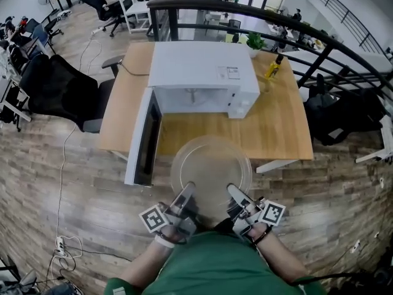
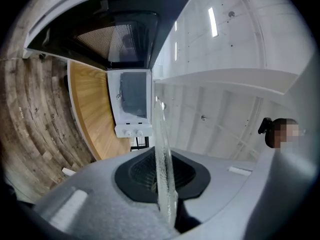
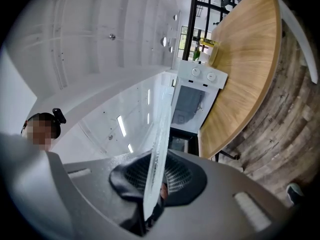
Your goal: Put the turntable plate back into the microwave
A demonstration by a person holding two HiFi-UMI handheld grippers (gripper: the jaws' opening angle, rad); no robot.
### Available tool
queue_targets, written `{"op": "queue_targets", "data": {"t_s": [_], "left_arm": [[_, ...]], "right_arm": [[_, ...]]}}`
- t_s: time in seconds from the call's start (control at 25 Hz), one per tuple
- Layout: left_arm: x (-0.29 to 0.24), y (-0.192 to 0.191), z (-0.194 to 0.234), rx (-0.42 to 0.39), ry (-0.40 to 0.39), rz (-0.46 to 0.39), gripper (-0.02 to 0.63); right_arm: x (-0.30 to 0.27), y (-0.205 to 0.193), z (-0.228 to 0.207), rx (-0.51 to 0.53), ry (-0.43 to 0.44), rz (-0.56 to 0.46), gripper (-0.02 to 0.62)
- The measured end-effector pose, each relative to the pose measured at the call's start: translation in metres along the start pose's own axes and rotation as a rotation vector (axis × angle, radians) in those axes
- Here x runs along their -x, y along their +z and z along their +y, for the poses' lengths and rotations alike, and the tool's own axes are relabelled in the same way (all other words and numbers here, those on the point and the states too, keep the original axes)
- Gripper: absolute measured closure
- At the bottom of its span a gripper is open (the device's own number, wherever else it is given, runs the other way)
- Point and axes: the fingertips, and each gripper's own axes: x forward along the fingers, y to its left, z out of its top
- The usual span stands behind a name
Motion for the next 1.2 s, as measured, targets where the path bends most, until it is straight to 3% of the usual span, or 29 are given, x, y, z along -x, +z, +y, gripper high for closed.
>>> {"op": "queue_targets", "data": {"t_s": [0.4, 0.88, 1.2], "left_arm": [[-0.033, 0.015, 0.031, 0.024, 0.041, -0.011, 0.572], [-0.112, 0.068, 0.073, -0.019, 0.112, -0.16, 0.571], [-0.144, 0.093, 0.106, -0.04, 0.165, -0.248, 0.569]], "right_arm": [[-0.02, 0.029, -0.035, -0.041, -0.021, 0.027, 0.554], [-0.095, 0.113, -0.093, -0.068, 0.012, 0.199, 0.551], [-0.13, 0.142, -0.137, -0.114, 0.001, 0.285, 0.547]]}}
